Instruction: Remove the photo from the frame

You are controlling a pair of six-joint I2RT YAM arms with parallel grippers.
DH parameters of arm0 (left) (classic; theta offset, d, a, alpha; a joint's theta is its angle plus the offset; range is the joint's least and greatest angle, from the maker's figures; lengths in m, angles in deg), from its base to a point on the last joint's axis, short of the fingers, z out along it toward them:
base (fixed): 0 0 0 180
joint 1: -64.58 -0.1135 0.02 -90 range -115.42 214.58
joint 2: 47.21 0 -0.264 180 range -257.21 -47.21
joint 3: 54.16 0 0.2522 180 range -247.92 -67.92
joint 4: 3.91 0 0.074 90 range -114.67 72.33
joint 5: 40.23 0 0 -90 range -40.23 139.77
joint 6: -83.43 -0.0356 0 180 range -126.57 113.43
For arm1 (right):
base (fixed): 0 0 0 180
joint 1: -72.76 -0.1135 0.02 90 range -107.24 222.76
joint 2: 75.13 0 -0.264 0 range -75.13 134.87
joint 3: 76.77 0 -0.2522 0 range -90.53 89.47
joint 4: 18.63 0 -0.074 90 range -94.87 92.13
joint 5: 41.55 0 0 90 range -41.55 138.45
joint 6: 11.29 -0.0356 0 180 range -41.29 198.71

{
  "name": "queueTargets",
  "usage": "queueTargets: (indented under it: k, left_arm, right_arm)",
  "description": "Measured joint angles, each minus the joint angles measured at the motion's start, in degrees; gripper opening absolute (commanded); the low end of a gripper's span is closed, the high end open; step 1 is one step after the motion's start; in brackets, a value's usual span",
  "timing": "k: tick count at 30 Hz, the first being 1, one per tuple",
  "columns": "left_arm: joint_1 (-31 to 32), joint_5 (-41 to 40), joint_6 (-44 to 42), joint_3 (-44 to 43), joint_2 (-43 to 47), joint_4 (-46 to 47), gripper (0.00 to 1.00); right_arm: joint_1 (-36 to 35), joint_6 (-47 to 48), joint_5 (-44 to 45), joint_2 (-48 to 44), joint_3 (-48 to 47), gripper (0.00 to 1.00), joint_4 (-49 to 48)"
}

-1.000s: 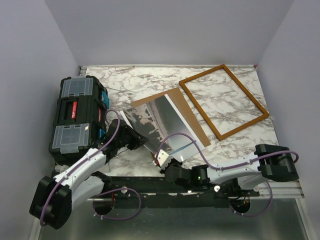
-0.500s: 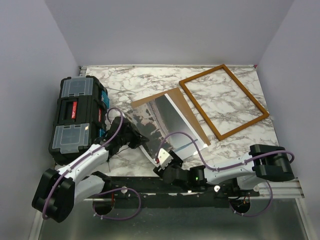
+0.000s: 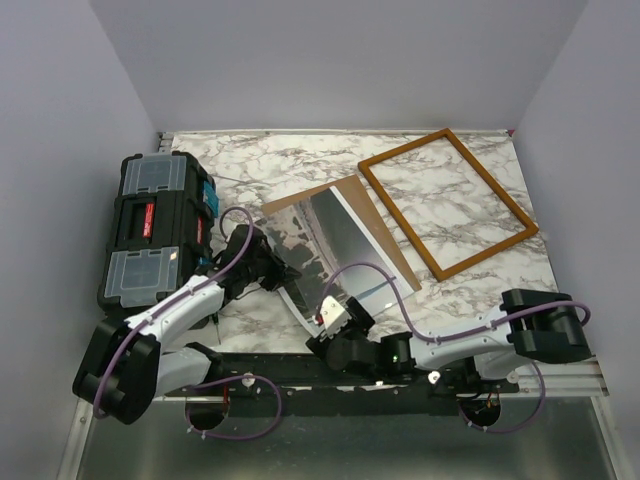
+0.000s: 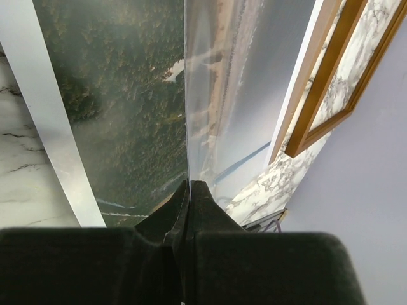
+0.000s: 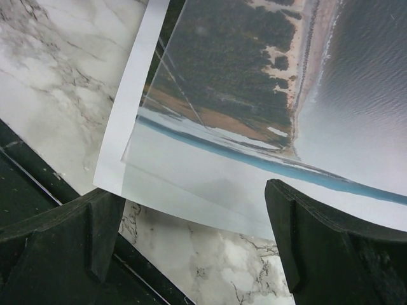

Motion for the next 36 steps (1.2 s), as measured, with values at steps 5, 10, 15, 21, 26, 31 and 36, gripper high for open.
queueTargets:
  k: [5,10,15,21,26,31,36]
  left_arm:
    - [-0.39,-0.02,-0.24,-2.43,-2.4,-0.46,0.0]
    - [-1.07,0.0,-1.27,-4.96,-4.85,-1.33,0.0]
    - [-1.81,0.0,-2.95,-7.45,-7.65,-2.12,0.0]
    - [-2.1,0.0,-4.42,-8.76,-8.52,-2.84,0.0]
    - [-2.32,0.02,-5.4,-8.9,-9.33,-2.99,0.0]
    - [-3.15,0.22,-6.69,-9.38,-11.02,-3.3,0.0]
    - [-3.91,0.98,-7.82,-10.71,-11.82,-3.89,0.0]
  right_arm:
    - [-2.21,3.26,2.21,3.87,2.4,1.0,-4.76]
    - [-2.78,5.09,3.37,5.38,3.63,1.0,-7.26]
    - [-3.08,5.18,3.76,4.13,4.42,1.0,-8.31]
    - [-3.56,9.01,1.07,-5.51,13.53,1.0,-17.05]
    - [-4.02,15.76,-1.68,-5.35,18.03,0.98,-25.46]
    - [-7.91,23.8,-3.43,-4.15,17.81,0.93,-29.9]
    - [-12.85,29.29,-4.72,-3.96,17.31,0.92,-30.34]
